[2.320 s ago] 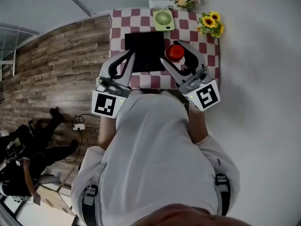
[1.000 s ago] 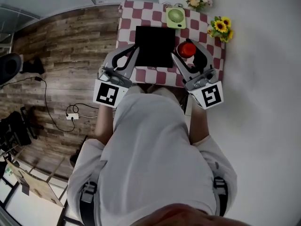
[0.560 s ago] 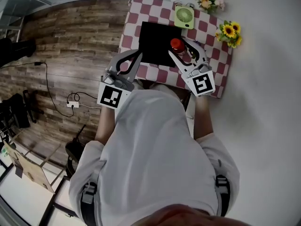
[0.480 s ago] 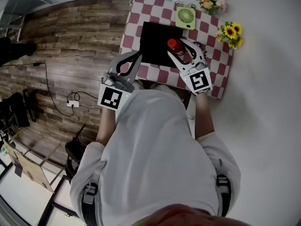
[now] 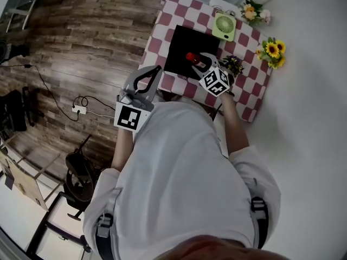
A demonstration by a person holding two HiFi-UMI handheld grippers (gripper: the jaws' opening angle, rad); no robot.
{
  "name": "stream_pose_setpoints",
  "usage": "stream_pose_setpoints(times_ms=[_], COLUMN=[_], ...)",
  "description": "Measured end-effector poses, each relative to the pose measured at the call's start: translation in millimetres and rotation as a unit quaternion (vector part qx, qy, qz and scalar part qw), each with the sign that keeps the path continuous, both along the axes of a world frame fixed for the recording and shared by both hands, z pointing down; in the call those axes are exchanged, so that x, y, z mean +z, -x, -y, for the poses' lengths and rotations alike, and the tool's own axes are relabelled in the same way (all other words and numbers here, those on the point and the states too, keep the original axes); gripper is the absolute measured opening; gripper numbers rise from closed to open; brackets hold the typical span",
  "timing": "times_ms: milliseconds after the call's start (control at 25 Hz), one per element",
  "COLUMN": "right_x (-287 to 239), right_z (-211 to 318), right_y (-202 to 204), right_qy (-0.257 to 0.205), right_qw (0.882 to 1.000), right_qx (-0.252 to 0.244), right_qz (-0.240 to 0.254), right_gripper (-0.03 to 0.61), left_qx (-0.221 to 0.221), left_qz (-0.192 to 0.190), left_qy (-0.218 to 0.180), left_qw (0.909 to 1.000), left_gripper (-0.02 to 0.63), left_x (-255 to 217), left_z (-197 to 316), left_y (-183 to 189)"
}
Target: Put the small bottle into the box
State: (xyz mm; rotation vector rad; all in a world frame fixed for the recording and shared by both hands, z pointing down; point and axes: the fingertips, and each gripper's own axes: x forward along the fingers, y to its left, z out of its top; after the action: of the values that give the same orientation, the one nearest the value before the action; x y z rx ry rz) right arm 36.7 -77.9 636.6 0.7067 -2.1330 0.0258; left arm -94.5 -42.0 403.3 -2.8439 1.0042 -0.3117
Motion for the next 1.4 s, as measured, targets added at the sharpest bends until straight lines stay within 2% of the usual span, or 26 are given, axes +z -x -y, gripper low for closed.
stream_pose_setpoints(times_ms=[280,480,880,1160,1400], right_x=[63,101,149,171,184], right_z=[-10,-19,-19,-24,-28], right_y=[15,14,6,10,11], right_qy=[0.047,0.100,0.166,0.197,0.211], right_qw=[0.996,0.988,0.970,0.958,0.953], right_qx=[-0.054,-0.081,-0.093,-0.105,-0.109], right_qz=[-0.051,-0.082,-0.151,-0.180,-0.191], right_gripper=[0.221,0.221,0.221,0.222,0.222], left_qx=[-0.031,-0.039,-0.043,-0.049,-0.049], left_qz=[0.009,0.016,0.024,0.031,0.032], left_qy=[0.005,0.004,0.011,0.011,0.013], left_qw=[0.9995,0.9991,0.9987,0.9983,0.9982], left_gripper=[0.000,0.000,0.000,0.000,0.000], left_x=[0,1,4,3,3], left_z=[1,4,3,5,4], left_y=[17,20,13,16,16])
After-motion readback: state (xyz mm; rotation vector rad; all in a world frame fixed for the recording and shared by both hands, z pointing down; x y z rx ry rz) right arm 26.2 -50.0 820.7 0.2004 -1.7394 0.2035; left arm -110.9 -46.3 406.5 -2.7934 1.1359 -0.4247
